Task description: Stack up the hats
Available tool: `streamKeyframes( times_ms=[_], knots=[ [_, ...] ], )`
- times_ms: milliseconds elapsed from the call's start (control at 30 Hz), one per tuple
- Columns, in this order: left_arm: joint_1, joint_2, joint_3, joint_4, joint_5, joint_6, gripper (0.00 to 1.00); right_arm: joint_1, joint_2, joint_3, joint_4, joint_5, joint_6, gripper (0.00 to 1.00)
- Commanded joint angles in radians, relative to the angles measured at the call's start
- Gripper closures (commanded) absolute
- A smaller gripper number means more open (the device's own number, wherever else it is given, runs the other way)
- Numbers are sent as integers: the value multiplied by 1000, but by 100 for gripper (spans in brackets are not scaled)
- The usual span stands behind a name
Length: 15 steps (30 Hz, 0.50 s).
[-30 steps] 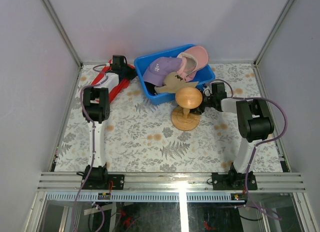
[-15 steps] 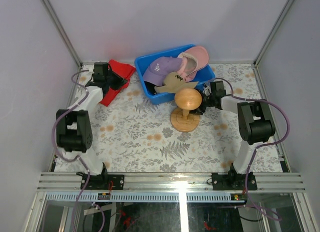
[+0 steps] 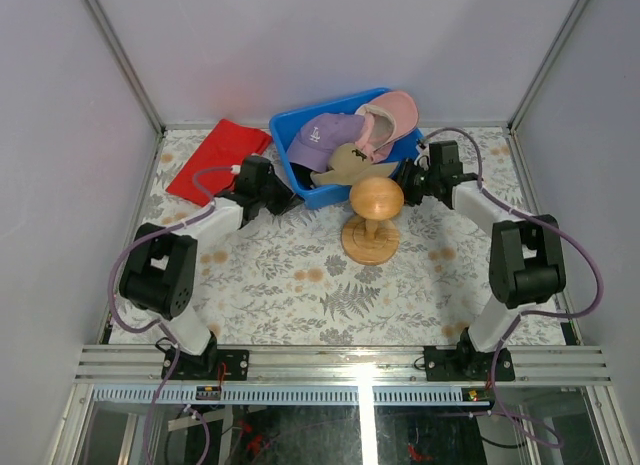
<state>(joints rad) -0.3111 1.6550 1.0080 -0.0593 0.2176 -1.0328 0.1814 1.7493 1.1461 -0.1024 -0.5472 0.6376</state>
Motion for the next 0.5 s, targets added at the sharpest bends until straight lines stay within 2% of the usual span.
streamKeyframes(
  times_ms=[0, 133, 267, 333, 467],
  knots=[
    [-45, 71, 110, 132, -24, -63, 100, 5, -79, 48, -80, 123, -79, 61],
    [-62, 148, 182, 141, -48, -93, 100, -2, -139, 65, -112, 149, -81, 55],
    [-57, 217, 281, 100, -110, -60, 100, -35, -156, 84, -110, 93, -36, 37],
    [-42, 270, 350, 67, -125, -32, 100, -48, -170, 82, -88, 57, -17, 32],
    [0, 340, 452, 23, -111, -25, 100, -63, -177, 84, -62, 41, 24, 31]
  ],
)
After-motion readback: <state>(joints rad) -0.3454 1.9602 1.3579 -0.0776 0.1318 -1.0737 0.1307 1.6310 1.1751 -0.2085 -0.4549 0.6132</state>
